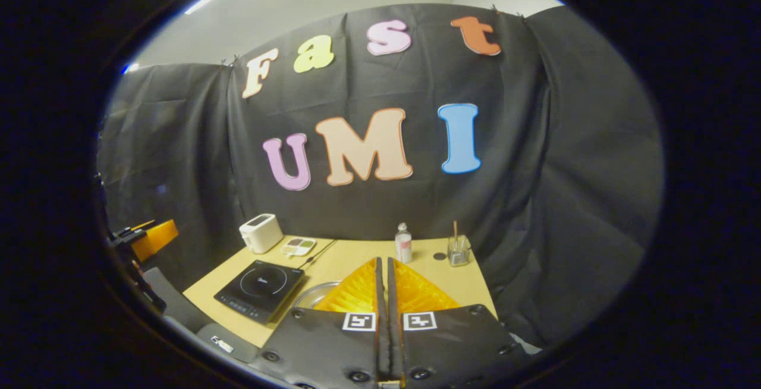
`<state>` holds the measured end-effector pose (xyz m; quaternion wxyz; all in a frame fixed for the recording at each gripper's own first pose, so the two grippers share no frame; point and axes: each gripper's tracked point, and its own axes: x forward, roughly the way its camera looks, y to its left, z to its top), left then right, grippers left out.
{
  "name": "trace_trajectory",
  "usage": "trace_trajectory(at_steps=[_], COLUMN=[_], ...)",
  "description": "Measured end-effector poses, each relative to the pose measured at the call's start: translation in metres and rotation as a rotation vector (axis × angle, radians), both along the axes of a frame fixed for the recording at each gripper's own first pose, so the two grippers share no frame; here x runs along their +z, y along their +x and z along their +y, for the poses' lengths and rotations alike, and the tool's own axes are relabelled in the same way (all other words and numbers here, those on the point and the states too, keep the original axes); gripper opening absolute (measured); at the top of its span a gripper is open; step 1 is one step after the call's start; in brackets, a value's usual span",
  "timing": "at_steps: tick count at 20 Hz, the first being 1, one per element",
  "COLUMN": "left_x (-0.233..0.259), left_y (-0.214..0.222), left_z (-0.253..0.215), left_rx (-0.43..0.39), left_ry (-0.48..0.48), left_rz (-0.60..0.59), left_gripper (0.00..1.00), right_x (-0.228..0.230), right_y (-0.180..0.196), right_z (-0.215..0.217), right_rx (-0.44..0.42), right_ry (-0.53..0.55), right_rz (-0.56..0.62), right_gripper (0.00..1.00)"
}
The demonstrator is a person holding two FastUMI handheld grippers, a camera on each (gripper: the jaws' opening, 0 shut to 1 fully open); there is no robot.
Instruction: First push the handle of the pot to place it horizontally, then grasp the pot with both hands and set it on the induction cooktop.
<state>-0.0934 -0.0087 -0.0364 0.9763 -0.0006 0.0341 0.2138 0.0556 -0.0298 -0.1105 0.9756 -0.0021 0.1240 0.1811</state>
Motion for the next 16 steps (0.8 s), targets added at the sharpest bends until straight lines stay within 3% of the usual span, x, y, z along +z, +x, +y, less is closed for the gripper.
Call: trace_trajectory(at_steps=[1, 10, 16], left_x=[-0.003, -0.015, -0.034], left_y=[-0.003, -0.016, -0.017], left_z=[0.001, 0.002, 0.011], left_rx=[0.009, 0.037, 0.036], left_ry=[0.002, 0.012, 0.001], left_rz=[0.014, 0.055, 0.099], left_gripper=[0.96, 0.96, 0.92], right_x=[-0.013, -0.134, -0.205], right_y=[-0.002, -0.032, -0.053], right_z=[0.005, 0.049, 0.064], right_rx=[0.026, 0.205, 0.23], right_ry=[-0.005, 0.022, -0.053], right_rz=[0.035, 0.346, 0.496], right_gripper=[0.0, 0.02, 0.0])
